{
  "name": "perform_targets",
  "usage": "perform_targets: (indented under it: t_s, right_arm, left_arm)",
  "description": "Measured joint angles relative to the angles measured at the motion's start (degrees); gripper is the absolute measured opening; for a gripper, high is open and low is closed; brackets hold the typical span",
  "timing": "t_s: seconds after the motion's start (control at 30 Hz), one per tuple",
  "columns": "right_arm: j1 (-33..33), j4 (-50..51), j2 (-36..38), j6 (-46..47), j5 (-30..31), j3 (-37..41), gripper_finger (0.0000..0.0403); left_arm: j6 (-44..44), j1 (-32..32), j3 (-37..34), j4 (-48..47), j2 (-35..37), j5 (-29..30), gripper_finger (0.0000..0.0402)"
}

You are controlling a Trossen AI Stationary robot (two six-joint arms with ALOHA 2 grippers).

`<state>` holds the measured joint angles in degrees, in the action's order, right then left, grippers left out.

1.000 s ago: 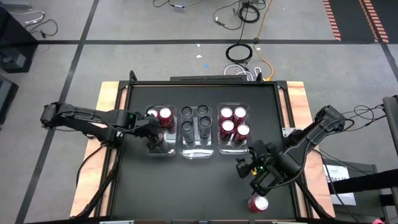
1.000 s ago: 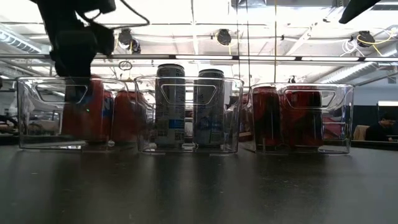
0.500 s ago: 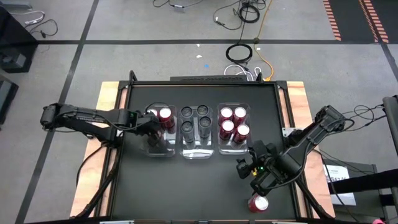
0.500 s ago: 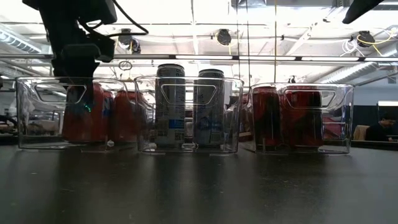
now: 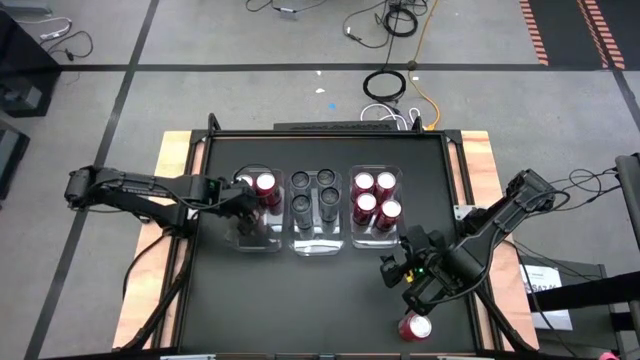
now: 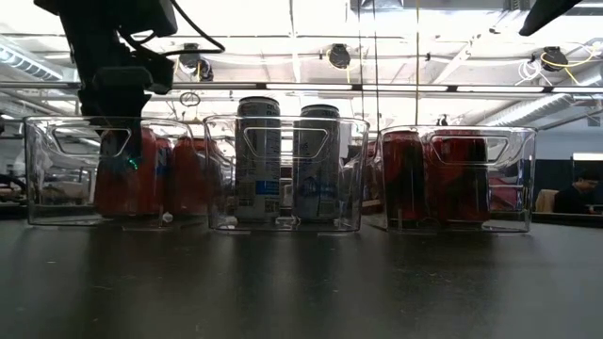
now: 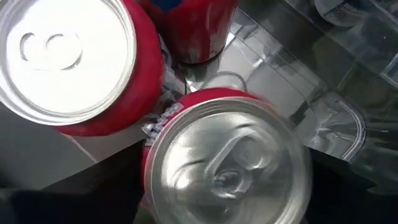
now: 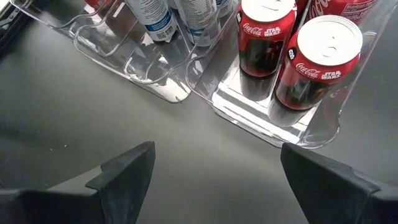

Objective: Sort soda cans
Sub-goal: Put the left orange soda can into the left transparent bin

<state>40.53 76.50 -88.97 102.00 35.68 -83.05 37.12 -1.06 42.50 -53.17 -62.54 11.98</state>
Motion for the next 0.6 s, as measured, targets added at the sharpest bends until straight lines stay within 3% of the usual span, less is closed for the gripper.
perform_targets:
  t_s: [0.2, 0.6]
  right_arm:
    - [0.00, 0.00, 0.00, 0.00, 0.02, 0.00, 0.0341]
    - [0.00, 0.03, 0.00, -0.46, 0.04, 0.00, 0.0341]
  left_arm:
    - [-1.45, 0.00, 0.02, 0.04, 0.00, 0.53, 0.0389]
    - [-1.92, -0.02, 4.26, -8.26, 0.00, 1.69, 0.0393]
